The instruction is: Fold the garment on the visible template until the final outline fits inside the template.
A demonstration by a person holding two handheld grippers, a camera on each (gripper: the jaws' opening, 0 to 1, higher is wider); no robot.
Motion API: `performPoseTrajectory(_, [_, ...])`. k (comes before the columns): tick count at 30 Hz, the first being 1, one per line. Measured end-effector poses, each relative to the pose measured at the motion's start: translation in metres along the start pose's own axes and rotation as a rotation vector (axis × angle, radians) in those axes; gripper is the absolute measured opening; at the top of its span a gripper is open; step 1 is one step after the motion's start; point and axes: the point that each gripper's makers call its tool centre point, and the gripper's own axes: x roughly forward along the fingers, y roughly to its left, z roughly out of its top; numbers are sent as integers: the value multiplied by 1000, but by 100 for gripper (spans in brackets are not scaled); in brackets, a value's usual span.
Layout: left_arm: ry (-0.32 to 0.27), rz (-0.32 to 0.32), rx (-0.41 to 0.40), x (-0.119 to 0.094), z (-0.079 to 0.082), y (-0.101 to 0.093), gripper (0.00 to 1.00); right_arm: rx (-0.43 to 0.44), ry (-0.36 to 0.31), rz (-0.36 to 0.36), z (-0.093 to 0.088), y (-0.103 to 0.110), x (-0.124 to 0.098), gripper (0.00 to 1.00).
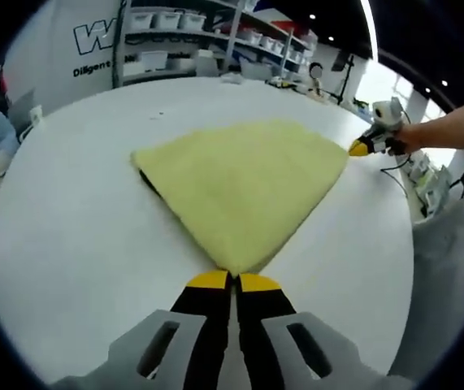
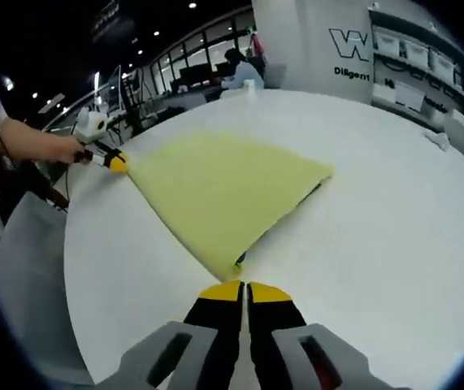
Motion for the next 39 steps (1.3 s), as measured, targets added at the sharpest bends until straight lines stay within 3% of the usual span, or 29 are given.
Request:
performPoseTrajectory(2, [2, 2, -1, 1, 0, 1, 1, 11, 10, 29, -1, 8, 6, 20])
performPoseTrajectory(7, [13, 2, -6, 1, -4, 1, 1, 27, 38, 40, -2, 16, 22, 20])
performPoseTrajectory(10, [19, -2, -7, 2, -7, 1, 1, 7, 45, 39, 0, 18, 28, 14])
performPoseTrajectory(12, [24, -5, 8, 1, -9, 1, 1, -11, 43, 43, -1, 18, 27, 0])
performPoseTrajectory(24, [43, -14, 86, -4, -21, -4, 0, -65, 61, 69, -16, 26, 19, 0])
performPoseTrajectory(39, [59, -15, 108, -17, -39, -22, 0, -90, 72, 54, -32, 43, 5, 0])
